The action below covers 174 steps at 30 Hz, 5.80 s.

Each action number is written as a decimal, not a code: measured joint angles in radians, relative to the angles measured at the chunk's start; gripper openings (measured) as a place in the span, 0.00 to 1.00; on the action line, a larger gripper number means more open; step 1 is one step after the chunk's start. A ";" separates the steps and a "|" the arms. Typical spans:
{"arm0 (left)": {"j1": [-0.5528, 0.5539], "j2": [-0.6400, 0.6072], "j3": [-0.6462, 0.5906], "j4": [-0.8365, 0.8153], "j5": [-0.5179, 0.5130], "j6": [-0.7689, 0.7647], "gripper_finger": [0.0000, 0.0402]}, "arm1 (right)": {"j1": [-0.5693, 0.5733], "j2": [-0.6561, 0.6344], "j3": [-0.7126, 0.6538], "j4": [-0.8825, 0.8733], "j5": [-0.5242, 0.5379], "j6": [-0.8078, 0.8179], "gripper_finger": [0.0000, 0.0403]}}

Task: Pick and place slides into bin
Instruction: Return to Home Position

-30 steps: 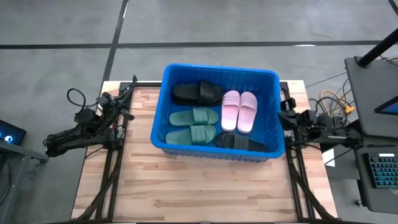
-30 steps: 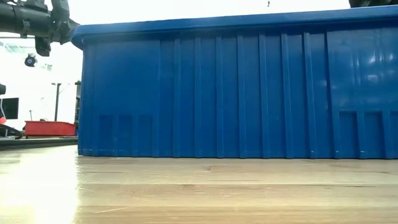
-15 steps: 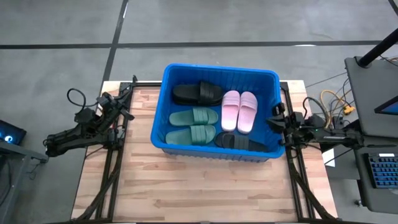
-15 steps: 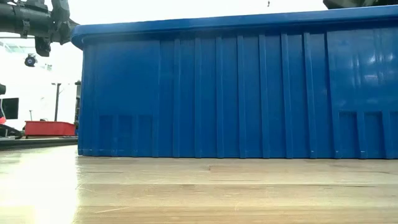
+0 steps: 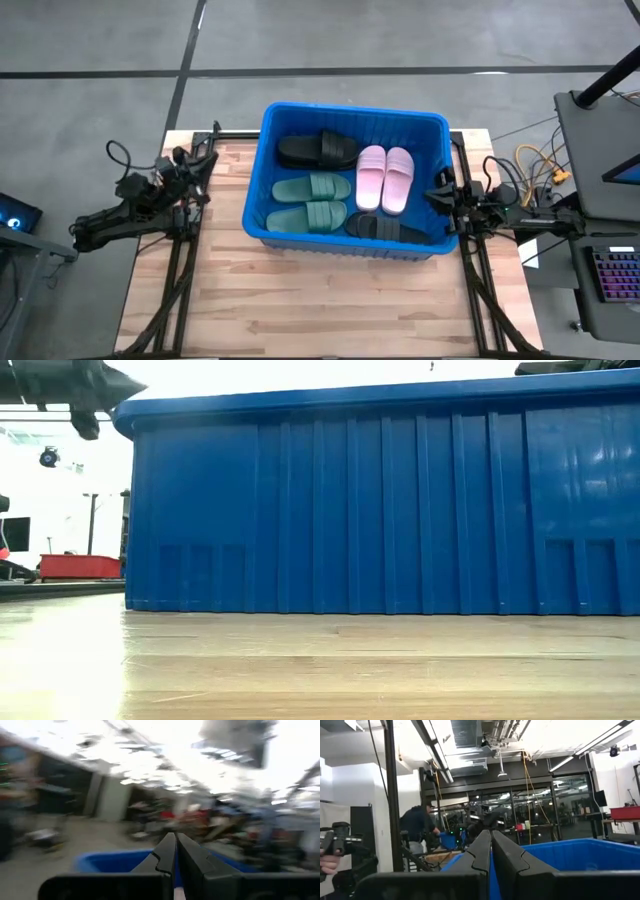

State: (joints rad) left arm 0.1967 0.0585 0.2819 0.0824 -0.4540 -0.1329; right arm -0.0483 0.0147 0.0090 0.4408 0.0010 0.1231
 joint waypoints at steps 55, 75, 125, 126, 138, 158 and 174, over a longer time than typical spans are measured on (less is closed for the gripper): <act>-0.106 -0.030 -0.187 -0.119 0.354 0.034 0.00 | 0.000 0.019 0.003 -0.038 0.161 -0.018 0.02; -0.105 -0.027 -0.243 0.017 0.450 -0.037 0.00 | 0.000 0.020 0.005 -0.089 0.139 0.053 0.02; -0.106 -0.020 -0.243 0.014 0.450 -0.043 0.00 | 0.000 0.020 0.000 -0.011 0.139 0.057 0.02; -0.106 -0.020 -0.243 0.015 0.450 -0.043 0.00 | 0.000 0.020 0.000 -0.011 0.139 0.057 0.02; -0.106 -0.020 -0.243 0.014 0.450 -0.043 0.00 | 0.000 0.020 0.000 -0.010 0.139 0.057 0.02; -0.106 -0.019 -0.243 0.014 0.450 -0.043 0.00 | 0.000 0.020 0.001 -0.010 0.139 0.057 0.02; -0.105 -0.019 -0.243 0.015 0.450 -0.043 0.00 | 0.000 0.020 0.002 -0.011 0.139 0.057 0.02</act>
State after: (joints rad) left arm 0.0914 0.0390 0.0391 0.0971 -0.0040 -0.1763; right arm -0.0483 0.0345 0.0105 0.4301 0.1398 0.1802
